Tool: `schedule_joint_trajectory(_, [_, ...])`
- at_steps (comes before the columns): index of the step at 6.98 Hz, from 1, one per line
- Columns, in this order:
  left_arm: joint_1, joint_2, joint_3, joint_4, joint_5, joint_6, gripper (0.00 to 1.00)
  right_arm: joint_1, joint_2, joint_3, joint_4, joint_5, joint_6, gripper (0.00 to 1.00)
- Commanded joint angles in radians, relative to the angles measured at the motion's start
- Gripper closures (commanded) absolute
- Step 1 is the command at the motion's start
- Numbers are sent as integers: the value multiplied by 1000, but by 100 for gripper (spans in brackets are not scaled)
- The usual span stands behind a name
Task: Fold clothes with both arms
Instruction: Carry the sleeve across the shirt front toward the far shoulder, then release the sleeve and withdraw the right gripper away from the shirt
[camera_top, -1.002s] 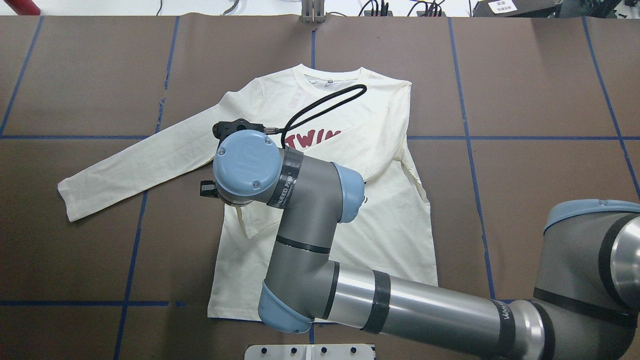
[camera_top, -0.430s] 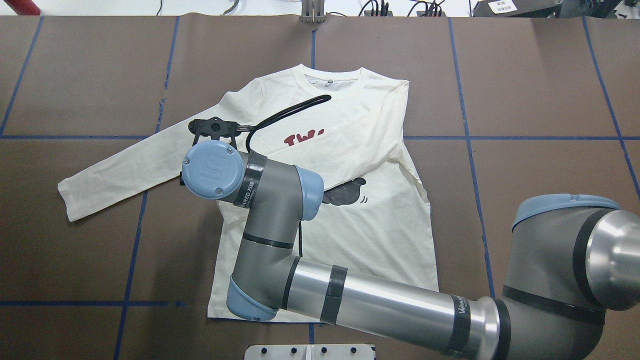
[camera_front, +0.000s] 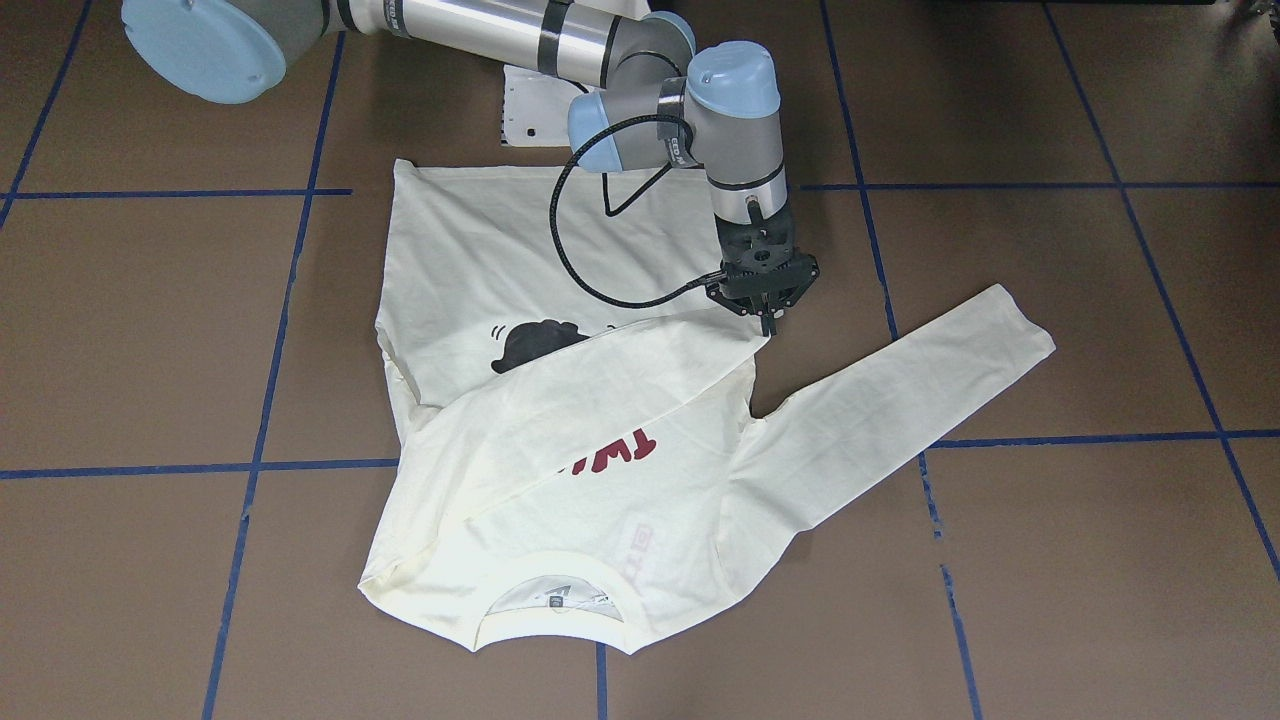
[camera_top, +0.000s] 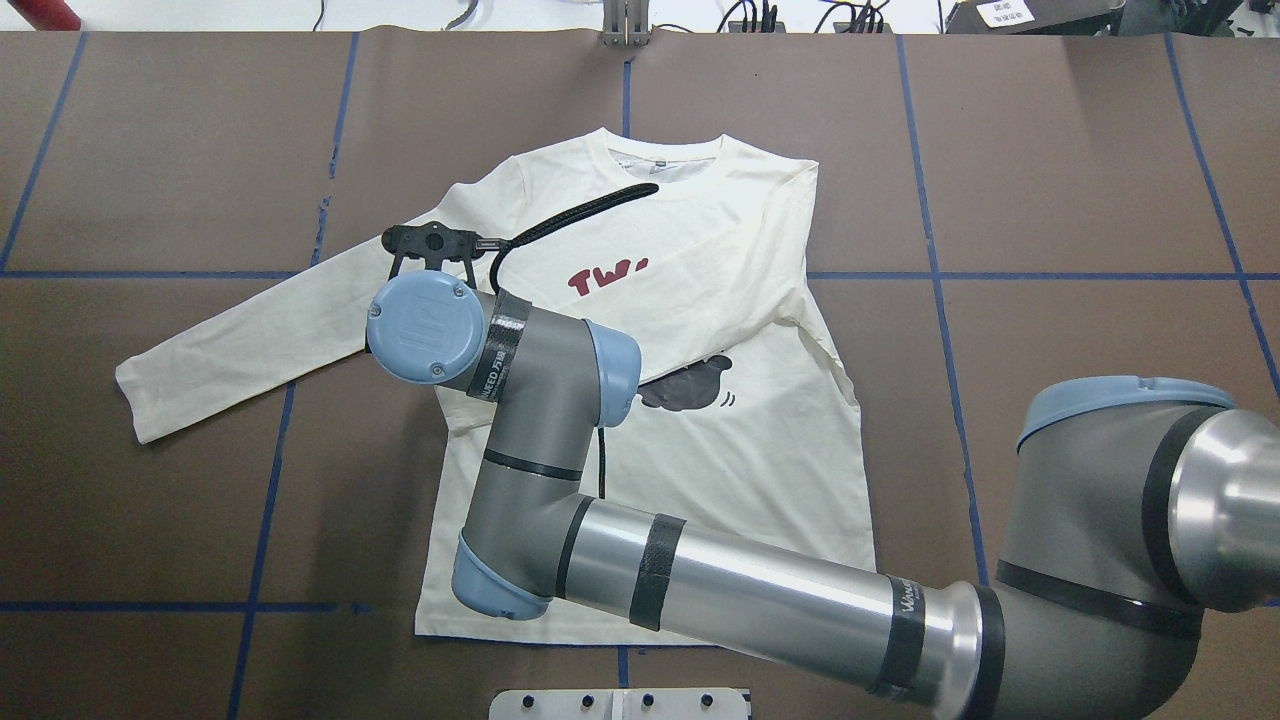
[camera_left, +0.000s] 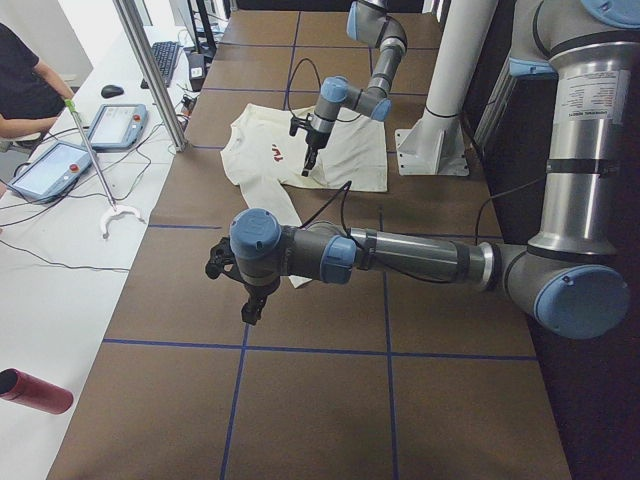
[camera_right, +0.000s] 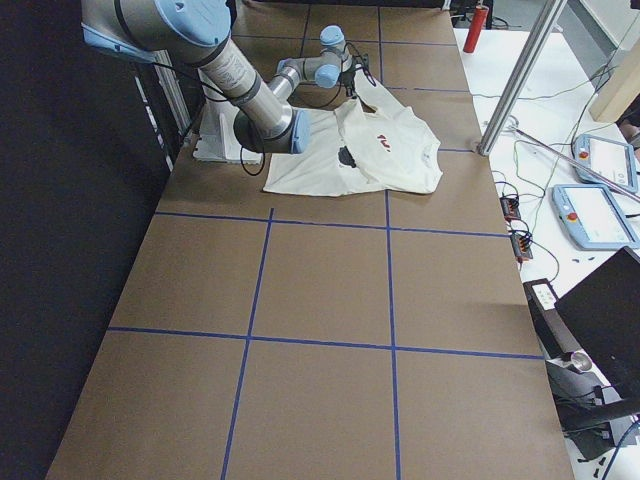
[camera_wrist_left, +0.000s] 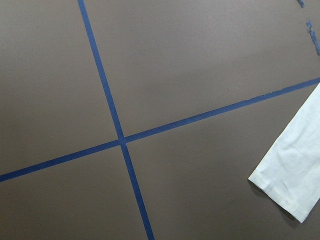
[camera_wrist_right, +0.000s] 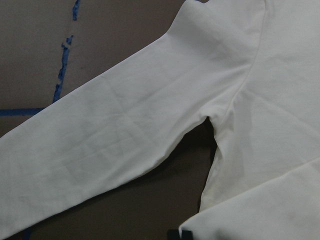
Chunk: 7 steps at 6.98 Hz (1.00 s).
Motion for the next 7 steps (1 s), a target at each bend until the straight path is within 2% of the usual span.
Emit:
schedule_joint_trajectory(1, [29,-1,-4,-3,-16,-5,0,2,4,-5,21,-5,22,0])
schedule_joint_trajectory(2, [82,-1,-1,-53,-7,-131,0,8,4,18,27,-5,46,0])
schedule_joint_trajectory(3, [149,3,10,-166,-2,-247,0,21,-23,117,22,16,68,0])
schedule_joint_trajectory(4, [218,15,12,-216,31,-375,0,44,-145,282,15,65,82,0])
schedule_joint_trajectory(5, [280,15,15,-277,89,-564,0,98,-314,472,15,148,82,0])
schedule_joint_trajectory(6, [361,17,53,-357,145,-653,0,170,-438,591,15,226,80,0])
schedule_joint_trajectory(7, [427,15,82,-403,157,-732,2,255,-497,642,16,345,80,0])
